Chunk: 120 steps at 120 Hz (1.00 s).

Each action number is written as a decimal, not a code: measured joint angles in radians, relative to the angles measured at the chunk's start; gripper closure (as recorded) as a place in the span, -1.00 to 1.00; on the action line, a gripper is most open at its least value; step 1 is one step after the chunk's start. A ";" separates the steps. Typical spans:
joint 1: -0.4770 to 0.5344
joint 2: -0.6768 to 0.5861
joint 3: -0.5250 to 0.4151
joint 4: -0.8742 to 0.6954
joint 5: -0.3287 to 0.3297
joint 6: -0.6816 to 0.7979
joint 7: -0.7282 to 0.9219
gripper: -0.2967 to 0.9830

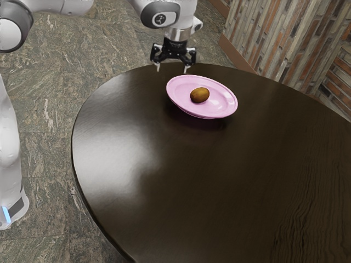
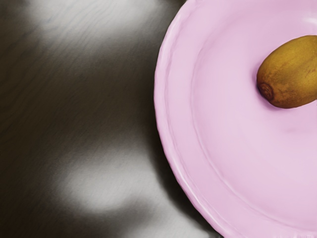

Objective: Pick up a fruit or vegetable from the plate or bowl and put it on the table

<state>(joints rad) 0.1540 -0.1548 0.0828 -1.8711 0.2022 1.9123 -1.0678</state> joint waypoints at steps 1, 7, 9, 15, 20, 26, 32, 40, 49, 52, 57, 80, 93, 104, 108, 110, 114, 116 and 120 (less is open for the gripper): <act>-0.002 0.001 -0.001 0.000 0.002 0.001 0.015 -0.54; -0.009 0.007 -0.009 0.000 0.014 0.004 0.099 -0.54; -0.012 0.009 -0.012 0.001 0.017 0.005 0.126 -0.54; -0.015 0.017 -0.018 0.001 0.023 0.009 0.209 -0.54; -0.014 0.026 -0.020 0.001 0.026 0.014 0.281 -0.54; -0.013 0.032 -0.022 0.001 0.029 0.019 0.363 -0.54; -0.012 0.040 -0.023 0.001 0.031 0.024 0.440 -0.54; -0.009 0.050 -0.033 0.004 0.033 0.033 0.532 -0.54; -0.011 0.058 -0.037 0.008 0.034 0.045 0.625 -0.54; -0.009 0.059 -0.037 0.009 0.035 0.048 0.654 -0.54; -0.001 0.060 -0.037 0.010 0.035 0.053 0.701 -0.53; 0.064 0.201 -0.038 0.155 0.036 0.089 0.893 -0.53; 0.058 0.304 -0.049 0.242 0.036 0.119 0.982 -0.52; 0.039 0.347 -0.063 0.261 0.035 0.148 1.046 -0.51; 0.041 0.352 -0.065 0.264 0.035 0.157 1.066 -0.51; 0.045 0.353 -0.066 0.264 0.034 0.162 1.076 -0.51; 0.052 0.358 -0.066 0.265 0.033 0.169 1.095 -0.51; 0.055 0.361 -0.067 0.265 0.033 0.173 1.104 -0.51; 0.059 0.364 -0.067 0.266 0.032 0.180 1.121 -0.51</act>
<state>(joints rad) 0.2135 0.2096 0.0159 -1.6054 0.2338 2.0921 0.0535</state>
